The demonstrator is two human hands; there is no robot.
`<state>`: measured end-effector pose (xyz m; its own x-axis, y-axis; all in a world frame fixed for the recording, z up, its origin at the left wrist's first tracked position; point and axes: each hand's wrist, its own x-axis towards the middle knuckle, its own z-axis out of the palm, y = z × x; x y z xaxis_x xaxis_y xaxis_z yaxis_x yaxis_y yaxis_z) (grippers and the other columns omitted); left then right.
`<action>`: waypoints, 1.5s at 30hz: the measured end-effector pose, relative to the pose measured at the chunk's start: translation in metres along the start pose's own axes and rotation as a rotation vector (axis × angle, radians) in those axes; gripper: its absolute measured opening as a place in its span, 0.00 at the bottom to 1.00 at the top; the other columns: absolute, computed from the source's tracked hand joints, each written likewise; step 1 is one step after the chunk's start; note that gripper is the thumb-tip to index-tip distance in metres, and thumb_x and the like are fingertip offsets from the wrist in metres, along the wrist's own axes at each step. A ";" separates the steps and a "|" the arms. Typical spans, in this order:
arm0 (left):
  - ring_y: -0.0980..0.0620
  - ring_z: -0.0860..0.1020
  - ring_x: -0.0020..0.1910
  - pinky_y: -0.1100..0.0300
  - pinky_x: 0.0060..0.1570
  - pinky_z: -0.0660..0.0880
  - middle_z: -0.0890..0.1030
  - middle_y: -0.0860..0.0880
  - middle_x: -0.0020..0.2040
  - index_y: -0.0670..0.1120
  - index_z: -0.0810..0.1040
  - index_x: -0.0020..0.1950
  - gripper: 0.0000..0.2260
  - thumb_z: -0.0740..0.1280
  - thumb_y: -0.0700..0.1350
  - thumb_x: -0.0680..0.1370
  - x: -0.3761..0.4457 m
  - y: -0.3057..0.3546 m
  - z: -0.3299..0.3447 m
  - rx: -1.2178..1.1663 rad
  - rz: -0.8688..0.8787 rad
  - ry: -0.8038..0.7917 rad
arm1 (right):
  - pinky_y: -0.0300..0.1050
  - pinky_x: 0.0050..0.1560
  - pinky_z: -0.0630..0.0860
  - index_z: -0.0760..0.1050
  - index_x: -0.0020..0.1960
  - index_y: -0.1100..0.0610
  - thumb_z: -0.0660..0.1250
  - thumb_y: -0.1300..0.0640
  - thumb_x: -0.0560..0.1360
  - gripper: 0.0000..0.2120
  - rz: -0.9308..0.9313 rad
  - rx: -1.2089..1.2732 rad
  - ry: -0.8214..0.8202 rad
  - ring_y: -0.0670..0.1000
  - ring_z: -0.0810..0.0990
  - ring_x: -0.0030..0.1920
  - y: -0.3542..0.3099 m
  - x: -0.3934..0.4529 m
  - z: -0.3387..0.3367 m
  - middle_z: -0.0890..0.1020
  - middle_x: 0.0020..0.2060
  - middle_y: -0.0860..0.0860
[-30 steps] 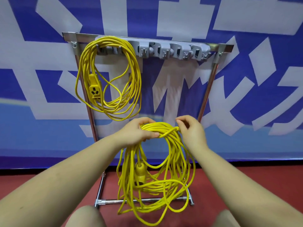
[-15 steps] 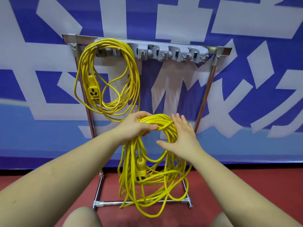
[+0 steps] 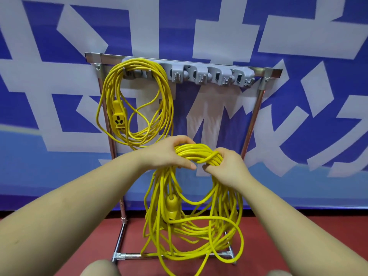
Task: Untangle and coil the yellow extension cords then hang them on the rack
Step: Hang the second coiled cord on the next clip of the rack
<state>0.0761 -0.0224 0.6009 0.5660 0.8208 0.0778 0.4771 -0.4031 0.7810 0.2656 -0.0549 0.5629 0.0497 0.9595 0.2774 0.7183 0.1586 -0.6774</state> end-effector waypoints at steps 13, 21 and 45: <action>0.55 0.76 0.39 0.66 0.37 0.71 0.77 0.53 0.39 0.48 0.73 0.53 0.16 0.75 0.46 0.69 0.014 0.005 0.020 0.023 -0.091 0.353 | 0.50 0.37 0.73 0.72 0.28 0.54 0.72 0.58 0.66 0.12 0.186 0.258 0.201 0.56 0.74 0.32 -0.001 0.021 -0.037 0.74 0.26 0.53; 0.56 0.74 0.29 0.64 0.31 0.73 0.73 0.48 0.34 0.45 0.71 0.42 0.09 0.70 0.37 0.69 0.028 0.028 -0.023 0.050 -0.022 0.026 | 0.52 0.43 0.79 0.76 0.43 0.53 0.72 0.63 0.65 0.10 0.066 0.146 -0.146 0.52 0.79 0.36 0.002 0.028 -0.092 0.79 0.33 0.52; 0.53 0.77 0.46 0.61 0.42 0.69 0.79 0.50 0.50 0.52 0.68 0.62 0.14 0.63 0.54 0.79 0.197 0.110 -0.038 0.173 0.188 0.393 | 0.34 0.36 0.72 0.74 0.56 0.51 0.60 0.41 0.75 0.17 -0.081 0.206 0.139 0.42 0.80 0.39 0.030 0.167 -0.203 0.81 0.40 0.45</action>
<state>0.2144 0.1105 0.7257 0.3718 0.8048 0.4627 0.5147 -0.5935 0.6188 0.4361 0.0629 0.7267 0.1030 0.9026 0.4180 0.5683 0.2914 -0.7695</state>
